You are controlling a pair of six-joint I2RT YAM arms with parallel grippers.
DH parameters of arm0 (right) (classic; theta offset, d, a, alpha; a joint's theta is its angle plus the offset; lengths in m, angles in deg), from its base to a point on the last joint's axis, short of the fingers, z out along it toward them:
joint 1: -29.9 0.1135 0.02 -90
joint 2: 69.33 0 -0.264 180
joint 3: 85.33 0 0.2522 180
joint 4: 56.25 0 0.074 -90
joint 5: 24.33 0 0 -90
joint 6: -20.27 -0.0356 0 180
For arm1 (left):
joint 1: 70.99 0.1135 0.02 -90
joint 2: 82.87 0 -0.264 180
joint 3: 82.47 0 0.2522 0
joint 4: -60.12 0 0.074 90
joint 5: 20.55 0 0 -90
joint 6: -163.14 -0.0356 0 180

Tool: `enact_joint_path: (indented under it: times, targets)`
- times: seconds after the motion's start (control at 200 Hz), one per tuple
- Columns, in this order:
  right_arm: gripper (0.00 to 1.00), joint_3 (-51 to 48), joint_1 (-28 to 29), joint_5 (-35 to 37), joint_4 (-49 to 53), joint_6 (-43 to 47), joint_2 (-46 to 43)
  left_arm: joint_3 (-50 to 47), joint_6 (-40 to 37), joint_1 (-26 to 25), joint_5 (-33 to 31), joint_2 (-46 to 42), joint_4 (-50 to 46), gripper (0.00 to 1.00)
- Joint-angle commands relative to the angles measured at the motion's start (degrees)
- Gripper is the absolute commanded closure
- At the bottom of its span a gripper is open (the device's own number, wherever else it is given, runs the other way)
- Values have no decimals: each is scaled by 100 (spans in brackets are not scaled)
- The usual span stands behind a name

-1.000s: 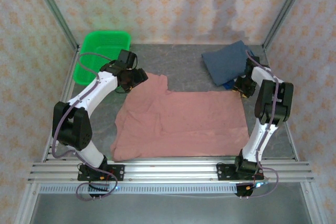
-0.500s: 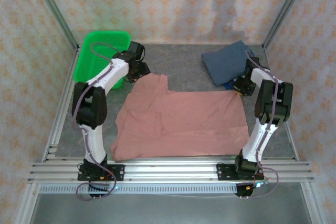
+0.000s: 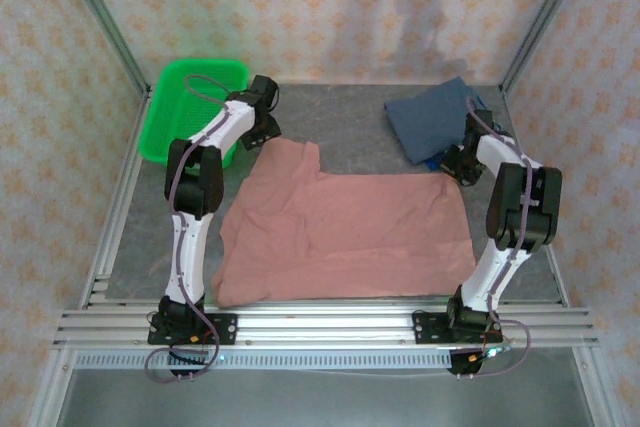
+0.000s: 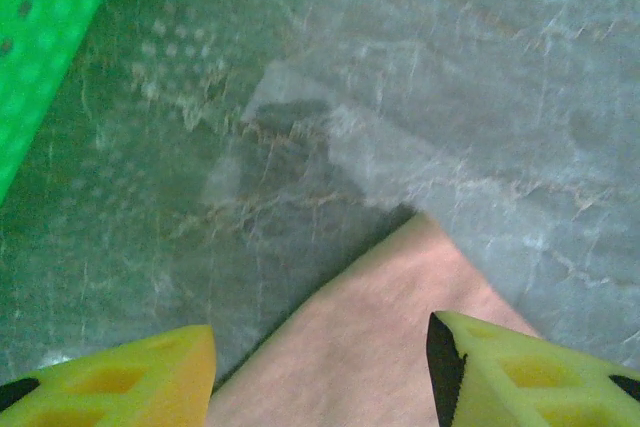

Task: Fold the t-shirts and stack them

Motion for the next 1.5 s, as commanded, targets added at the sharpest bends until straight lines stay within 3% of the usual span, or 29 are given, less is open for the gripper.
enact_joint_path:
  times: [0.0,0.305,0.42,0.555,0.766,0.926,1.081,1.491]
  targets:
    - [100,-97,23,-3,66,-8,-246,345,-71,63,61,180,-37,42]
    - [100,-30,46,-19,98,-17,-213,896,-9,69,338,768,-278,47]
    - [100,49,41,16,127,-15,-194,1043,-34,53,337,922,-472,53]
    - [100,187,44,58,174,-34,-152,1011,-73,52,435,963,-394,65]
    - [100,581,41,163,120,-208,18,1735,-252,76,628,1249,-454,100]
    - [100,1204,49,190,218,-287,289,2437,-406,182,639,1394,-606,100]
    - [100,1417,43,145,284,-333,406,2522,-529,237,769,1354,-606,100]
    - [100,1274,48,448,399,58,290,1680,-791,255,893,464,-136,100]
